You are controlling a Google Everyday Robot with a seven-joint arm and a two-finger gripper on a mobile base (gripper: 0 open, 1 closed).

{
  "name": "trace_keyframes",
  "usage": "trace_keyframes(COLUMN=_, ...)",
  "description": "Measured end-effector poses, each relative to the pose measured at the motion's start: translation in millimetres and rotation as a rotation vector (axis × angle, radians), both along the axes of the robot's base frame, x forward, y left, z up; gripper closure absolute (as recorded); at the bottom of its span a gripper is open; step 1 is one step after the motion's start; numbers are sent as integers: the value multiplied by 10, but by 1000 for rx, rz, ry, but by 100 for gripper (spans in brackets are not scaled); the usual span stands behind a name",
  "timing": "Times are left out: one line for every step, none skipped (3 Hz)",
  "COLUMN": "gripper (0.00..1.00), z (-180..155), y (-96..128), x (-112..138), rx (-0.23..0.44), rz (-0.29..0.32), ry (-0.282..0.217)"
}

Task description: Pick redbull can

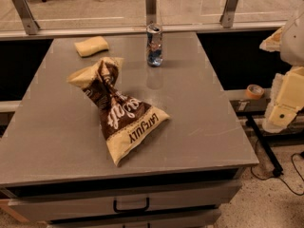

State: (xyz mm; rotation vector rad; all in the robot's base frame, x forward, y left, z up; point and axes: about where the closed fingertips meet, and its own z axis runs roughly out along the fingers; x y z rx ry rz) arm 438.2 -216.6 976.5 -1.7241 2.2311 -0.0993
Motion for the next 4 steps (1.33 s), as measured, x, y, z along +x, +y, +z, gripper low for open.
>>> trace_keyframes(gripper=0, z=0, y=0, x=0, rx=0, rz=0, ry=0)
trace_keyframes(gripper=0, z=-11, y=121, x=214, rx=81, rz=1, ry=-56)
trace_keyframes(gripper=0, z=-145, y=491, x=725, rx=256, rz=30, ry=-142)
trace_keyframes(gripper=0, z=-189, y=843, x=1337, rx=484, rz=72, ry=-235)
